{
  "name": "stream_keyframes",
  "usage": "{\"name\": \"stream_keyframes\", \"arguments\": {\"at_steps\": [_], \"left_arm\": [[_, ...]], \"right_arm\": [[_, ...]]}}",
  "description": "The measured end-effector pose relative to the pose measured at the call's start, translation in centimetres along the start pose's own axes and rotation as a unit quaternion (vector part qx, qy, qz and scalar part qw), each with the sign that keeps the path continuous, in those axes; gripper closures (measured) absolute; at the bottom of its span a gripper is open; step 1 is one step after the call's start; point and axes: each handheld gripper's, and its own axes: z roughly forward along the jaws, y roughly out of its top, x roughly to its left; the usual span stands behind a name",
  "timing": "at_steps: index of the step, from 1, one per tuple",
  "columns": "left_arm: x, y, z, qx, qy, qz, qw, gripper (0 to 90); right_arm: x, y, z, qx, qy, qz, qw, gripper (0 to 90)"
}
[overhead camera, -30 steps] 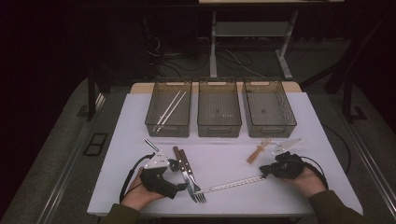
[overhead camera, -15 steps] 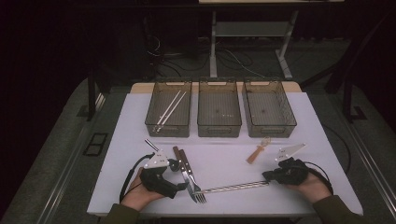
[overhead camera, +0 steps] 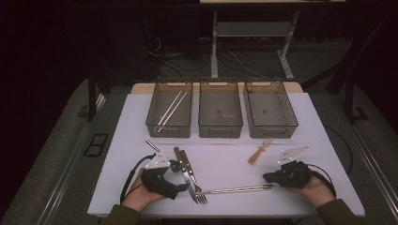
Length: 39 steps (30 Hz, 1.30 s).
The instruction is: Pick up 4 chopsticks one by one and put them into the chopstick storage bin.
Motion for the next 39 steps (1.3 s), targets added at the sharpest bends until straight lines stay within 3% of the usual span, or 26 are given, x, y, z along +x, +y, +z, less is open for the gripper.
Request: {"name": "stream_keyframes", "arguments": {"at_steps": [6,17,25,30,39], "left_arm": [[0.0,0.0,0.0,0.000,0.001,-0.001,1.0000,0.0],[0.1,0.0,0.0,0.002,0.001,0.000,1.0000,0.0],[0.1,0.0,0.0,0.002,0.001,-0.001,1.0000,0.0],[0.1,0.0,0.0,0.003,0.001,0.000,1.0000,0.0],[0.1,0.0,0.0,0.002,0.001,-0.001,1.0000,0.0]], "right_arm": [[0.9,1.6,0.8,-0.040,0.045,-0.013,0.9981,71.7],[4.4,5.5,5.5,-0.013,0.103,-0.094,0.9901,70.7],[5.2,5.8,7.0,0.016,0.100,-0.125,0.9870,72.9],[5.5,5.8,7.0,0.016,0.088,-0.146,0.9853,76.4],[5.4,5.8,6.9,0.013,0.071,-0.151,0.9859,77.0]]}}
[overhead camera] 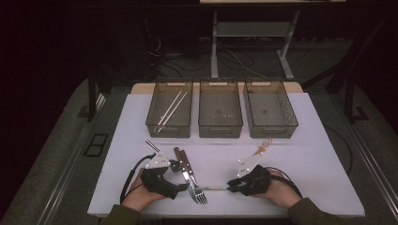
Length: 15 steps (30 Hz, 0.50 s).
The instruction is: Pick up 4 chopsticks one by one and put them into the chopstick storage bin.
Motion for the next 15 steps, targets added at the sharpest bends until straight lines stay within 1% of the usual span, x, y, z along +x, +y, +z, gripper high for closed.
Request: {"name": "stream_keyframes", "arguments": {"at_steps": [2,3,6,9,11,12,13,15], "left_arm": [[0.0,0.0,0.0,0.000,0.000,-0.001,1.0000,0.0],[0.0,0.0,0.0,0.001,0.000,-0.001,1.0000,0.0],[0.0,0.0,0.0,0.001,0.000,0.000,1.0000,0.0],[0.0,0.0,0.0,0.001,0.001,0.000,1.0000,0.0],[0.0,0.0,0.0,0.001,0.001,0.000,1.0000,0.0],[0.0,0.0,0.0,0.000,0.001,-0.001,1.0000,0.0],[0.0,0.0,0.0,0.000,0.001,-0.001,1.0000,0.0],[0.0,0.0,0.0,0.000,0.000,-0.001,1.0000,0.0]], "right_arm": [[-0.2,-0.1,-0.1,0.002,-0.017,0.004,0.9998,77.5],[-0.4,-0.2,-0.2,0.003,-0.021,0.007,0.9997,78.8],[-0.7,-0.4,-0.3,-0.003,-0.016,0.020,0.9997,79.8],[-0.7,-0.4,-0.3,-0.003,-0.020,0.019,0.9996,79.9],[-0.8,-0.4,-0.3,-0.003,-0.025,0.018,0.9995,80.5],[-0.8,-0.4,-0.3,-0.002,-0.031,0.018,0.9993,83.4],[-0.9,-0.4,-0.4,0.001,-0.041,0.017,0.9990,84.0],[-1.1,-0.5,-0.5,0.000,-0.043,0.022,0.9988,84.1]]}}
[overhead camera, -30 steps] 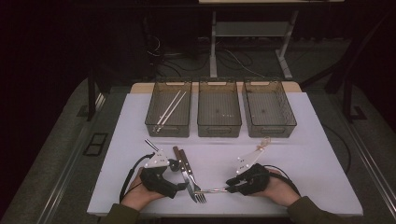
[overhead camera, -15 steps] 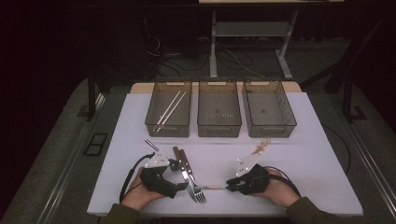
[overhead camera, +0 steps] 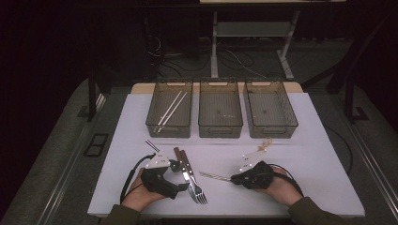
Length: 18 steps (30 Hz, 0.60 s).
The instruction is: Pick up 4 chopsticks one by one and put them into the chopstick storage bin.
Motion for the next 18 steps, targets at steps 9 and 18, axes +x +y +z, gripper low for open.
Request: {"name": "stream_keyframes", "arguments": {"at_steps": [9,18], "left_arm": [[-0.01,0.00,0.00,0.000,0.000,0.001,1.0000,0.0],[0.00,0.01,0.01,0.000,0.000,0.002,1.0000,0.0]], "right_arm": [[-0.40,-0.16,-0.10,-0.002,-0.007,0.009,0.9999,84.5],[-0.79,-0.38,-0.32,-0.004,-0.032,0.036,0.9988,84.4]]}}
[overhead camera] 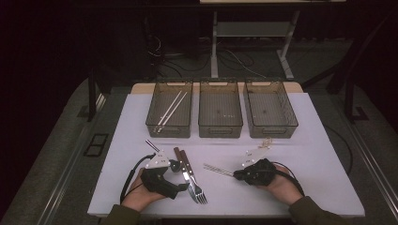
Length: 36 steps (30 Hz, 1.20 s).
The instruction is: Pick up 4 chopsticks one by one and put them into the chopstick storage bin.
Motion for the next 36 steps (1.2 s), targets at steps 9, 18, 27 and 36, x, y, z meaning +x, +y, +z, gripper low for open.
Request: {"name": "stream_keyframes", "arguments": {"at_steps": [9,18,27,36], "left_arm": [[0.0,0.0,0.0,-0.001,-0.001,0.000,1.0000,0.0],[0.0,0.0,0.0,-0.001,-0.001,0.000,1.0000,0.0],[0.0,0.0,-0.1,-0.002,0.000,0.000,1.0000,0.0],[0.0,0.0,-0.2,-0.003,-0.001,0.001,1.0000,0.0]], "right_arm": [[-0.1,-0.1,-0.4,-0.020,0.020,0.019,0.9994,64.4],[-0.5,-0.6,-1.7,-0.048,0.025,0.045,0.9975,56.8],[0.3,-1.0,-2.2,-0.046,0.041,0.045,0.9971,56.3],[1.0,-3.0,-4.5,-0.043,0.025,0.049,0.9975,55.7]]}}
